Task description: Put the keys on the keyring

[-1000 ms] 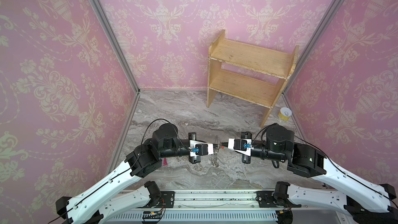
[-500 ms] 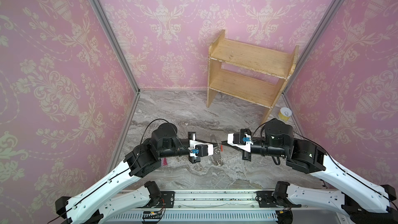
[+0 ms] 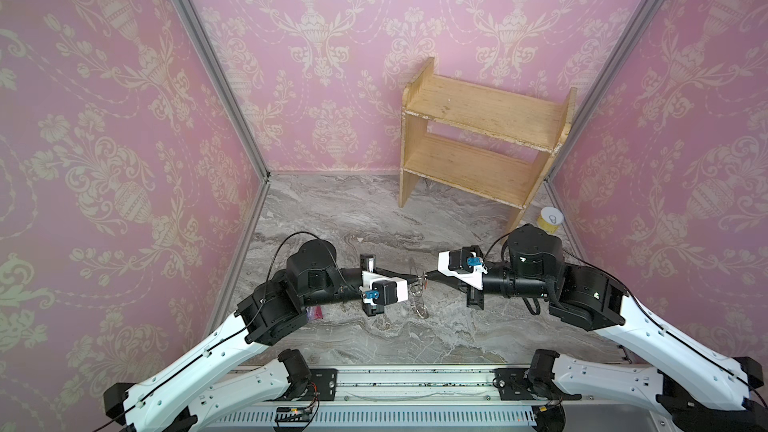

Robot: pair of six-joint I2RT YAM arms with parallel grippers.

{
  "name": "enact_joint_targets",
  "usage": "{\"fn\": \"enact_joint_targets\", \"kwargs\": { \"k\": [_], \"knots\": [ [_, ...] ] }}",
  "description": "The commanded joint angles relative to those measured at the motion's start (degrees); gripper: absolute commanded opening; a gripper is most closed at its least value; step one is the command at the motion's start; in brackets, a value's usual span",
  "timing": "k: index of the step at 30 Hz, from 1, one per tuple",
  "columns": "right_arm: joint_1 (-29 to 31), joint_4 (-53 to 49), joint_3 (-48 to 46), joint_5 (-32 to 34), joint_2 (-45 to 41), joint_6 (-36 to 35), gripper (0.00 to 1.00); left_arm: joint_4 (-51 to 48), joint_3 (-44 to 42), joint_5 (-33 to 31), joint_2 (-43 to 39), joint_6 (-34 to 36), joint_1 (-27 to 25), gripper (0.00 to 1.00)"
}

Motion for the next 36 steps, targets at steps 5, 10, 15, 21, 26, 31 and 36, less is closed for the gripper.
{"fn": "enact_joint_targets", "kwargs": {
  "k": [5, 10, 15, 21, 26, 31, 36],
  "knots": [
    [-2.38, 0.84, 0.41, 3.41, 1.36, 3.48, 0.0, 7.17, -1.1, 6.51, -2.05, 0.37, -1.34, 0.0],
    [-2.85, 2.32, -0.3, 1.66, 2.06, 4.88, 0.0, 9.43, -1.86, 7.23, -1.78, 0.28, -1.34, 0.0],
    [-3.26, 3.1, -0.82, 1.32, 2.17, 5.66, 0.0, 10.71, -1.89, 7.85, -1.62, -0.11, -1.34, 0.0],
    [-3.41, 3.91, -1.27, 1.55, 0.88, 5.99, 0.0, 11.78, -2.11, 8.13, -1.37, -0.6, -1.34, 0.0],
    [-3.45, 3.9, -1.31, 1.9, -0.31, 5.67, 0.08, 12.46, -2.29, 8.27, -1.31, -0.95, -1.34, 0.0],
    [-3.44, 3.34, -1.19, 2.17, -1.23, 5.11, 0.2, 13.18, -2.38, 8.44, -1.3, -1.29, -1.34, 0.0],
    [-3.41, 2.67, -0.94, 2.33, -2.85, 4.54, 0.28, 13.8, -2.49, 8.35, -1.39, -1.6, -1.34, 0.0]
  ]
}}
